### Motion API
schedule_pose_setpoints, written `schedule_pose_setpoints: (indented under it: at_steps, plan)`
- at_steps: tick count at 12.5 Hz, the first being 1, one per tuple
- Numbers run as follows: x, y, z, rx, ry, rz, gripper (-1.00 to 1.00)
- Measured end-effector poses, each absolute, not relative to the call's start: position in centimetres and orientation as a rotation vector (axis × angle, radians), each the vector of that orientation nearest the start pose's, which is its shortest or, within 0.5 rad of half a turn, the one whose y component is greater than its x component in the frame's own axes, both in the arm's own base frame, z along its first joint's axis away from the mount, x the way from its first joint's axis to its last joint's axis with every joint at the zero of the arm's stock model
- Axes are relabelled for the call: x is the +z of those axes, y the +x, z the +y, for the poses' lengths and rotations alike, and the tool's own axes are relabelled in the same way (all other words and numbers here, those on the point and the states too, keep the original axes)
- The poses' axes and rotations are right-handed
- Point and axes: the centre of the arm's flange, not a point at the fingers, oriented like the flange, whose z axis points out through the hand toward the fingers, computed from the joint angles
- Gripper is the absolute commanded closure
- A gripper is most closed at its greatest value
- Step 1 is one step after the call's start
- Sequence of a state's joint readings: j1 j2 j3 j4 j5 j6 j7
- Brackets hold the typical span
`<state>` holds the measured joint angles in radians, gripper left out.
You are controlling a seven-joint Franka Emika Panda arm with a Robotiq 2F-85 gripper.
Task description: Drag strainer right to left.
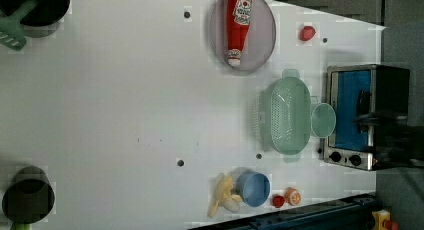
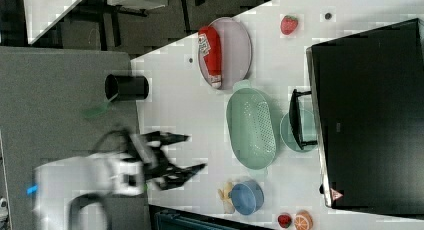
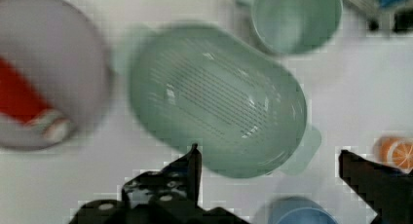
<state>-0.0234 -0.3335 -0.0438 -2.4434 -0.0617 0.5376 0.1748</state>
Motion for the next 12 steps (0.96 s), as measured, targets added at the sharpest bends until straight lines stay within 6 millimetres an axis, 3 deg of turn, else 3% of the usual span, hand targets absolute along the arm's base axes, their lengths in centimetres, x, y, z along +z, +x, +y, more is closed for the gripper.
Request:
schedule_pose_setpoints:
  at_steps: [2, 4, 7, 10, 12]
  plan:
    - [33.4, 43.4, -2.4, 0.133, -2.772, 1.675, -1.0]
    - [27.8, 43.7, -2.4, 0.251, -2.726, 1.828, -1.0]
    - [24.9, 45.1, -3.0, 0.147, -2.585, 1.984, -1.0]
    - [23.9, 47.7, -2.9, -0.04, -2.465, 1.993, -1.0]
    - [21.4, 48.4, -3.3, -0.095, -2.414, 2.014, -1.0]
